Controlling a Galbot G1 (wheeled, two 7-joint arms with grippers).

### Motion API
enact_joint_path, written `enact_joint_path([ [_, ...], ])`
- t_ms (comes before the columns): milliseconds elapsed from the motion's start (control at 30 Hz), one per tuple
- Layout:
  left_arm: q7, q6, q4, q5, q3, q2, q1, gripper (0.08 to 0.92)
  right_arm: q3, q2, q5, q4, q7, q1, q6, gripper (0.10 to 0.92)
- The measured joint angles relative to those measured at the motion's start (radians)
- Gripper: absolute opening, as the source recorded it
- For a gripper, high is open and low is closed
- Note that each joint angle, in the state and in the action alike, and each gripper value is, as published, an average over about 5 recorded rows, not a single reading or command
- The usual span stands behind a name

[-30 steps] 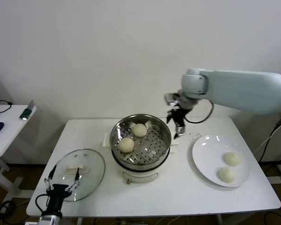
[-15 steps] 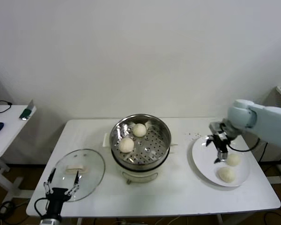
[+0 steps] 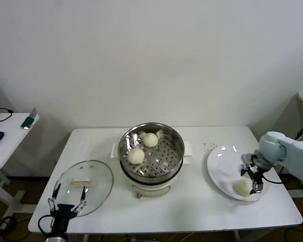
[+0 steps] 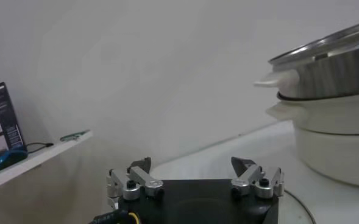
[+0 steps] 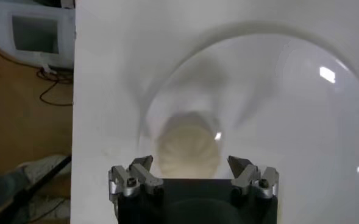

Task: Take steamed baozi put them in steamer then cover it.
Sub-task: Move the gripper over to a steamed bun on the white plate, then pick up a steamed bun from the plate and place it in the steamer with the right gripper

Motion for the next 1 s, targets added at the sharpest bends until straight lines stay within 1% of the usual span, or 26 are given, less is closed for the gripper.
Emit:
enact_joint_path([
  [267,-0.002,-0.005,0.007,0.008,-0.001,-0.004,0.003,0.823,0.032,0.024,-0.021,-0.040,-0.001,-0.041,0.005,0.816],
  [733,-0.004,-0.008,0.010,0.009,-0.002,-0.004,0.002,0.823,0.005,0.058,-0.018,-0.057,-0.012,-0.023,0.020,0.694],
  [1000,-0.005,-0.012,0.010,0.007,-0.003,-0.004,0.004,0.823,-0.046,0.079,-0.027,-0.066,-0.025,0.045,0.054,0.671],
])
